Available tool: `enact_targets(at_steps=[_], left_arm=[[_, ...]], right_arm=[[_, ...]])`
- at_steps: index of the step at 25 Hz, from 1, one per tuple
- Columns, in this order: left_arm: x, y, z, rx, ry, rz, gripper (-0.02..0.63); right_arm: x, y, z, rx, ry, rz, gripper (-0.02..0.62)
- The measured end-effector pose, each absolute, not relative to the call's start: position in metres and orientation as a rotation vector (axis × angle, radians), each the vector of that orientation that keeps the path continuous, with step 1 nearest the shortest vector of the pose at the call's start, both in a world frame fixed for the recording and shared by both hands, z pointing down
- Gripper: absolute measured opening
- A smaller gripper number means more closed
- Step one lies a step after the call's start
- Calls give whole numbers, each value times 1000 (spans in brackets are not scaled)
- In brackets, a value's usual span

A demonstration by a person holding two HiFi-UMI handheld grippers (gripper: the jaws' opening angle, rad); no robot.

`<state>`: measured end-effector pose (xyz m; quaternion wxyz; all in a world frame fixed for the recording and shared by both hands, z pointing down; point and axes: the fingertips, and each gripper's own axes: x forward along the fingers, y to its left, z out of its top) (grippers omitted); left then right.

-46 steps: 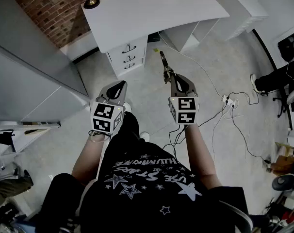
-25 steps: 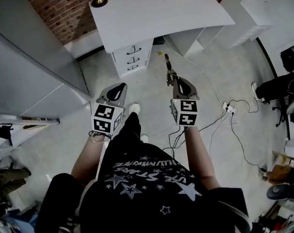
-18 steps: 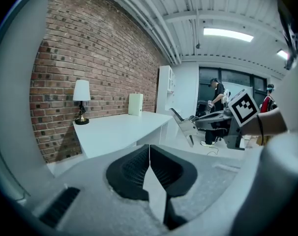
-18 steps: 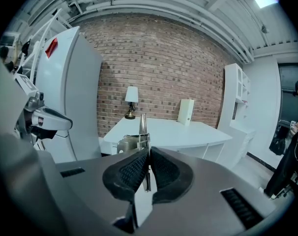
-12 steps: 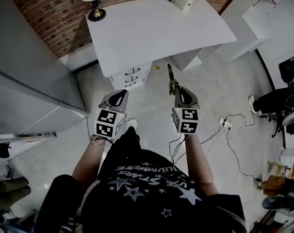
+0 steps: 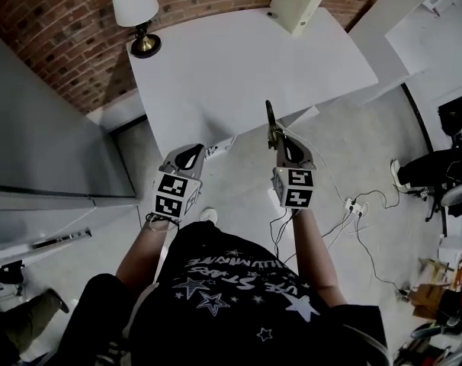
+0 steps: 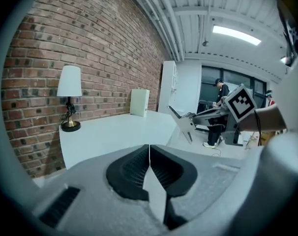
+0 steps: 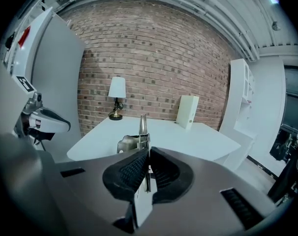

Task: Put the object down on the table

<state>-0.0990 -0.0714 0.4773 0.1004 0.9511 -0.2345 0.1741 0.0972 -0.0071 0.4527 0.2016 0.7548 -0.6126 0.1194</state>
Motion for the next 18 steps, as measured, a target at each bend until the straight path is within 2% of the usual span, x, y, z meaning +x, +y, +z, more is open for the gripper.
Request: enact_targets(at_steps=[18], left_arm=[[-97, -158, 484, 2741, -807, 512, 21]], right_arm=[[127, -122, 450, 2027, -1767, 270, 12]])
